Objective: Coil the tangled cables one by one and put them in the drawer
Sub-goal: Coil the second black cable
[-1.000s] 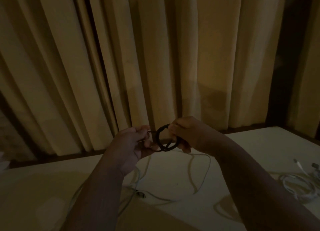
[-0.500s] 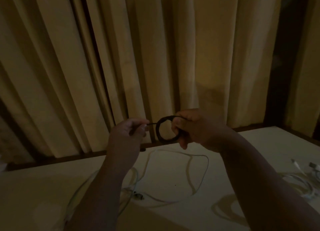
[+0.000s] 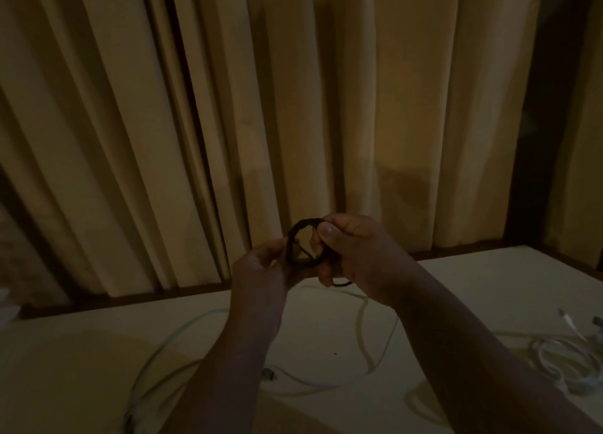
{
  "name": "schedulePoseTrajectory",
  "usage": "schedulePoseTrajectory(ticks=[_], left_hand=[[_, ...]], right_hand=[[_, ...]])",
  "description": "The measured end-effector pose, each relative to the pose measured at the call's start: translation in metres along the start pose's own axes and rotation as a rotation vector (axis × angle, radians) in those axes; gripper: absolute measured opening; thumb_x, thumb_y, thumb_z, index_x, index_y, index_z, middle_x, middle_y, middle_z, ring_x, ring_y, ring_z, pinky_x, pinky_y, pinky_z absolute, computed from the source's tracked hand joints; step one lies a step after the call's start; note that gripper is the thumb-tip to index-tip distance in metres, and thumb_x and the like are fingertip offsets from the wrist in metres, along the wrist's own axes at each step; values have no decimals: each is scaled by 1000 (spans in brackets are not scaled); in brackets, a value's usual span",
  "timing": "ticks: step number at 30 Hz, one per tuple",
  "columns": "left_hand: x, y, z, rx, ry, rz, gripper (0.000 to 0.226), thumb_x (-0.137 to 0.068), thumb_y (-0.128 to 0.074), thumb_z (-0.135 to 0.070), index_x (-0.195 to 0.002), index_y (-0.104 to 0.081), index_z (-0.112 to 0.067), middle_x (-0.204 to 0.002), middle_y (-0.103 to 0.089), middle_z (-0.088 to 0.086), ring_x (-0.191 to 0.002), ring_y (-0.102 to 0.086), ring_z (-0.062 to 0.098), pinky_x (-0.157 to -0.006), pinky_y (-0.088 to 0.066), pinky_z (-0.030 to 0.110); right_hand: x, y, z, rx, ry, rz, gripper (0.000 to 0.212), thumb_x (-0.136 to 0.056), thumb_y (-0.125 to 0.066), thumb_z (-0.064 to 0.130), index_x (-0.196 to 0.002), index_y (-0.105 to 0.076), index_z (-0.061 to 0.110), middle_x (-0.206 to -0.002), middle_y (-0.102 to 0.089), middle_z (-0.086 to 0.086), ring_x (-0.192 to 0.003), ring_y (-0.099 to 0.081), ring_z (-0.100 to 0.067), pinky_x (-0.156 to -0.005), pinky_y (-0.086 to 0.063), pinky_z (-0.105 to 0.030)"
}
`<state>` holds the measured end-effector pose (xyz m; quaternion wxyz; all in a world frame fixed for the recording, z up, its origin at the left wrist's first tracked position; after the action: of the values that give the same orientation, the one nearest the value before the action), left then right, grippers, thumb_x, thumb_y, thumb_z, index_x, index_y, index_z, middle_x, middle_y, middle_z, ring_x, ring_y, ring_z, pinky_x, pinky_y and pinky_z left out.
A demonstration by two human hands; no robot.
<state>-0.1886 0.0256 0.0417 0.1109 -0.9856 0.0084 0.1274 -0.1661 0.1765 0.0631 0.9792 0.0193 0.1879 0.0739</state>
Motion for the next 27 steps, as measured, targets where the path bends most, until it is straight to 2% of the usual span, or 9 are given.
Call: schedulePoseTrajectory(ticks=[3, 6, 10, 12, 14, 17, 20, 24, 27], left_hand=[[4, -3, -1, 126, 84, 75, 21, -90, -61, 4, -83, -78, -6, -88, -76, 20, -82, -75, 29, -68, -60, 31], [3, -5, 4, 259, 149, 63, 17, -95, -59, -5, -94, -76, -3, -93, -77, 18, -83, -75, 25, -67, -60, 29], [5, -11, 13, 476, 222, 64, 51, -100, -48, -44, -111, -69, 1, -105, -74, 22, -95, -73, 31, -88, -57, 43], [5, -13, 15, 440, 188, 112, 44, -99, -54, -37, -116, -66, 2, -109, -72, 24, -96, -71, 33, -92, -56, 48], [1, -12, 19, 362, 175, 123, 33, -97, -60, -24, -123, -62, -3, -110, -72, 19, -93, -69, 31, -91, -52, 49], [-6, -6, 25, 266, 215, 72, 39, -92, -67, -24, -130, -61, -18, -106, -76, 5, -93, -67, 21, -79, -43, 37], [-6, -6, 22, 343, 221, 118, 40, -80, -71, -25, -119, -66, -15, -94, -74, 2, -73, -65, 12, -64, -38, 30], [1, -8, 16, 410, 266, 252, 16, -82, -62, -24, -90, -72, -14, -79, -70, 3, -61, -63, 13, -62, -33, 30], [0, -6, 17, 502, 315, 318, 17, -89, -58, -21, -95, -73, -16, -80, -67, -1, -61, -53, 12, -62, -32, 31]], right_hand=[[1, -2, 1, 120, 21, -59, 32, -107, -42, 19, -86, -62, 6, -63, -64, -5, -59, -62, -20, -60, -54, -26], [-1, -3, -1, 164, 51, -120, 30, -106, -45, 18, -85, -62, 6, -63, -65, -3, -59, -64, -18, -63, -57, -29], [-3, -6, -5, 220, 103, -203, 30, -106, -48, 17, -80, -62, 10, -72, -70, -10, -59, -64, -18, -62, -57, -32], [-3, -8, -6, 223, 110, -209, 29, -106, -48, 17, -81, -61, 11, -82, -72, -13, -61, -65, -17, -61, -57, -31], [-3, -10, -7, 252, 118, -207, 27, -106, -47, 17, -84, -62, 13, -74, -69, -4, -60, -64, -13, -60, -56, -30], [-3, -10, -9, 361, 148, -233, 22, -106, -46, 22, -94, -63, 16, -62, -61, 3, -56, -59, -10, -60, -56, -35], [-3, -7, -11, 386, 178, -247, 20, -107, -46, 21, -95, -62, 17, -63, -60, 2, -55, -58, -10, -58, -53, -31], [-5, -3, -13, 369, 159, -238, 20, -106, -47, 20, -90, -60, 22, -69, -63, -3, -58, -62, -14, -62, -59, -40], [-6, -1, -14, 397, 135, -258, 20, -106, -48, 20, -90, -60, 25, -80, -65, -3, -70, -68, -17, -68, -63, -45]])
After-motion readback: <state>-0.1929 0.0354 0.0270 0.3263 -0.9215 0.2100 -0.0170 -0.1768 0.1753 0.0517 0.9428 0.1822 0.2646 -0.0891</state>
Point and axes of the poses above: each hand's wrist, its own x-axis away from the middle knuckle, its own y-axis out of the back of the hand, z = x × y, the point moved 2 cm from there along -x, towards the middle knuckle
